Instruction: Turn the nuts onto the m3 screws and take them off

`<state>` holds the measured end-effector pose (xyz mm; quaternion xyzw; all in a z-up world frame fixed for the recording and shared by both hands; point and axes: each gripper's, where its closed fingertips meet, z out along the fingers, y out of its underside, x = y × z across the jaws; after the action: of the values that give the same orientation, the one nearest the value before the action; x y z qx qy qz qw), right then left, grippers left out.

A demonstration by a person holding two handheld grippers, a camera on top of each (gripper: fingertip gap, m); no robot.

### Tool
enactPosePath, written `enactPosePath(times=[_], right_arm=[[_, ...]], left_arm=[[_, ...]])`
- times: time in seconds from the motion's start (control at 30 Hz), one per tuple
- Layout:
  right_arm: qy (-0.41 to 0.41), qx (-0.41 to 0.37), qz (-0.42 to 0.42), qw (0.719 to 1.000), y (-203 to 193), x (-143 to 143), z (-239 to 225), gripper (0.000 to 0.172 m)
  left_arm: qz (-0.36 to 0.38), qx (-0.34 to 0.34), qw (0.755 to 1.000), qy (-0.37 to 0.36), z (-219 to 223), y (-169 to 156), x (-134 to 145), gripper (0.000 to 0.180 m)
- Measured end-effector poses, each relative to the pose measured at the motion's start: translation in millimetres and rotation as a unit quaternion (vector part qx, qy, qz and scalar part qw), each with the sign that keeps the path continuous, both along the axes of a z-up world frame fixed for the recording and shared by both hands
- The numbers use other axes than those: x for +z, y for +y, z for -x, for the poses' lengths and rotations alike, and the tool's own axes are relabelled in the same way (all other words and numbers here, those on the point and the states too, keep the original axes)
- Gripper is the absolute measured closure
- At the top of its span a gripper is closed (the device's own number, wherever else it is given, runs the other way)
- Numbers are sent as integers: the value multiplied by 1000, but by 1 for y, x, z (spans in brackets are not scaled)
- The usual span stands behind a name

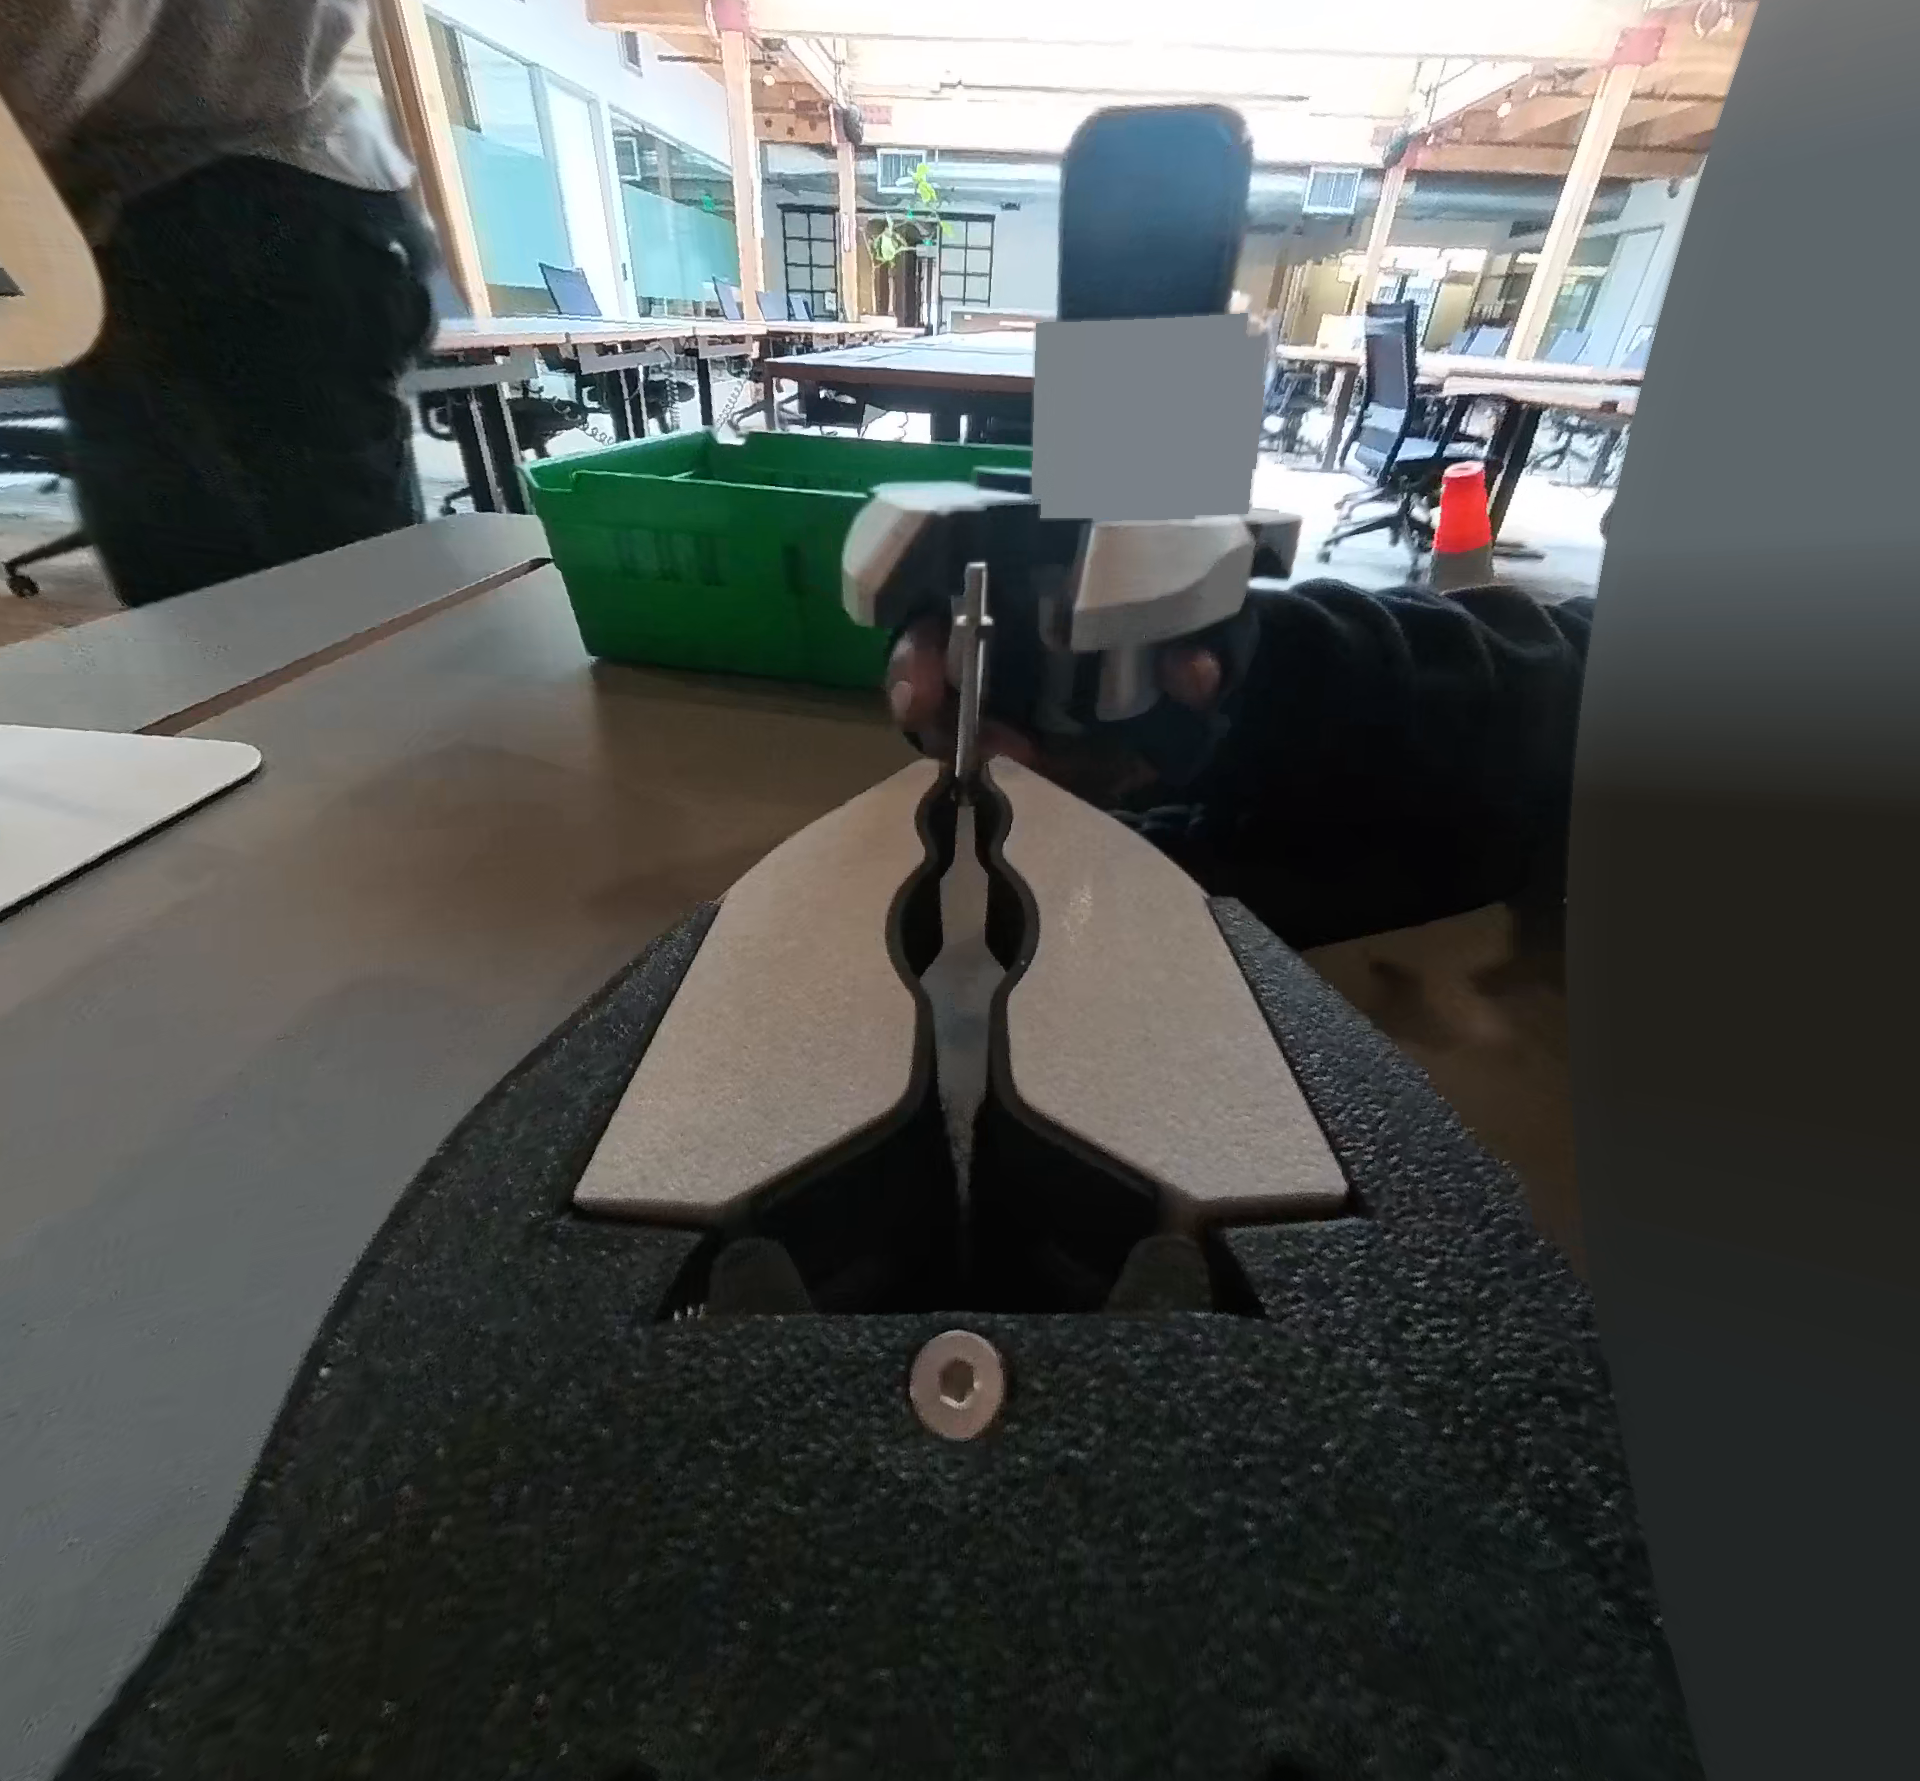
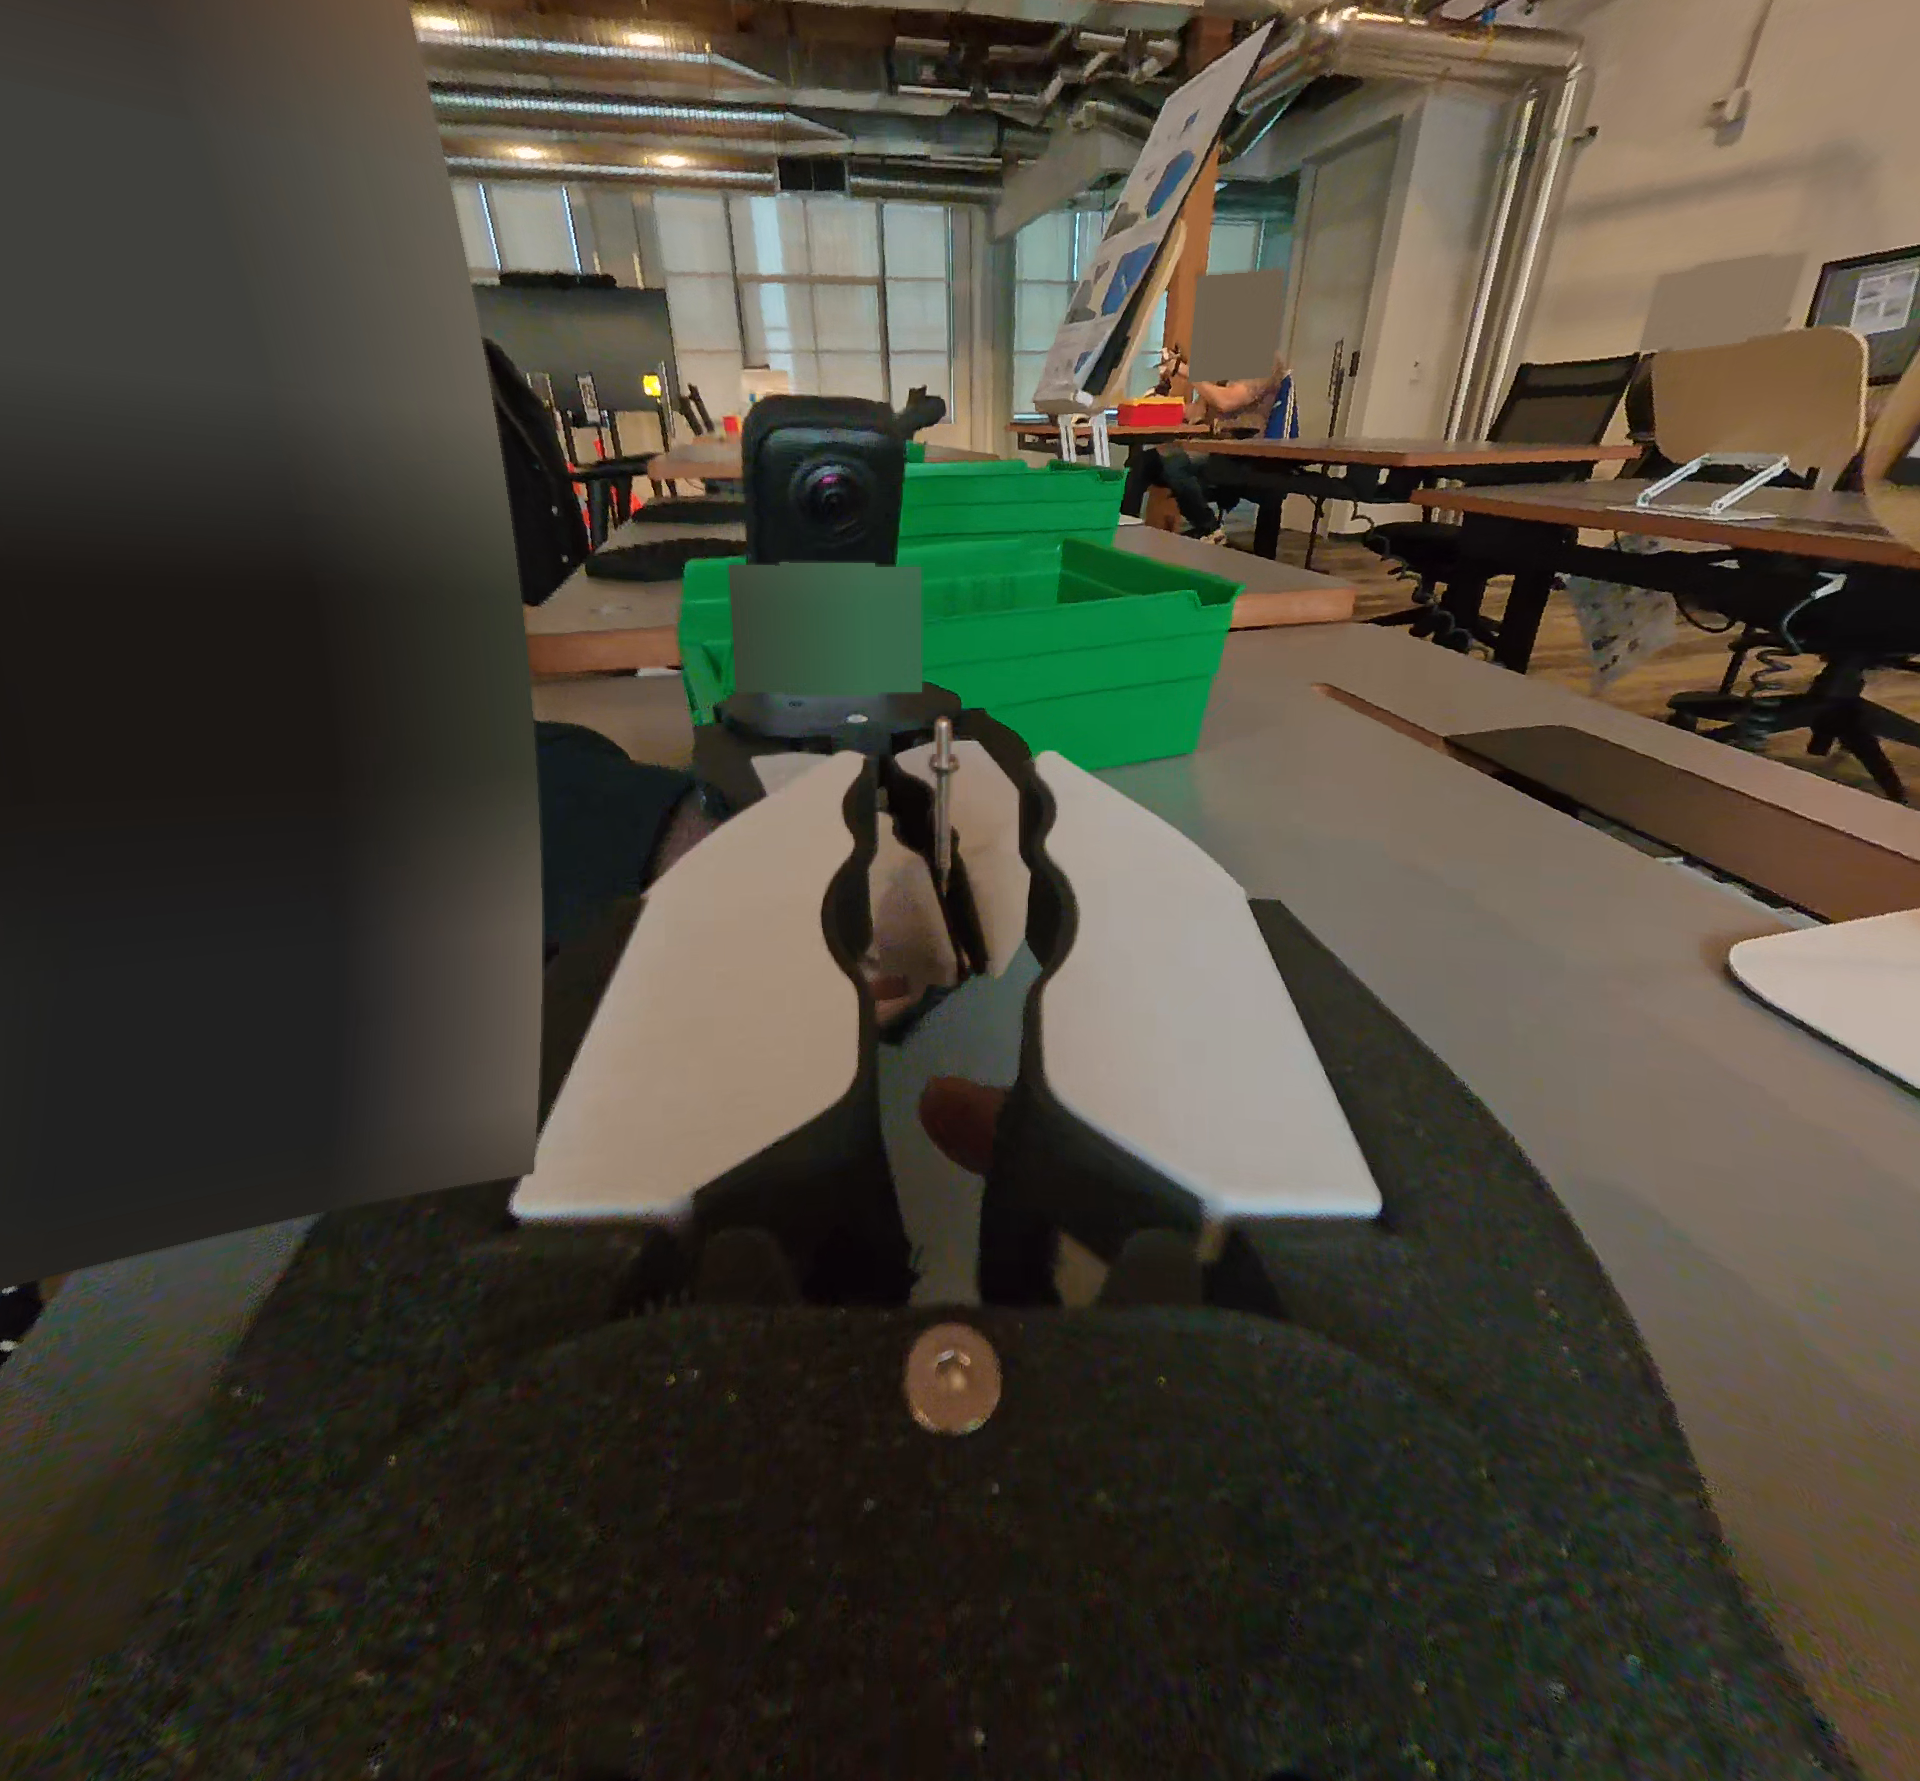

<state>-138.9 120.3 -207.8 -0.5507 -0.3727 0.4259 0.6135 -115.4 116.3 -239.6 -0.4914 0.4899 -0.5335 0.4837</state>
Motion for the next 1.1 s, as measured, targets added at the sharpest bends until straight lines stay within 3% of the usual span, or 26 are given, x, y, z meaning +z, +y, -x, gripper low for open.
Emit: enactPosePath(times=[0.47, 0.73, 1.1], right_arm=[[18, -21, -13, 1000, 1, 10, -7, 159], [-58, -18, -38, 997, -6, -6, 7, 164], [-70, -16, -38, 997, -7, -9, 9, 171]], left_arm=[[7, -5, 1000, -7, 0, -1, 1, 178], [1, -7, 1000, 3, -1, -6, -1, 178], [-12, -6, 1000, 17, -3, -9, -4, 178]])
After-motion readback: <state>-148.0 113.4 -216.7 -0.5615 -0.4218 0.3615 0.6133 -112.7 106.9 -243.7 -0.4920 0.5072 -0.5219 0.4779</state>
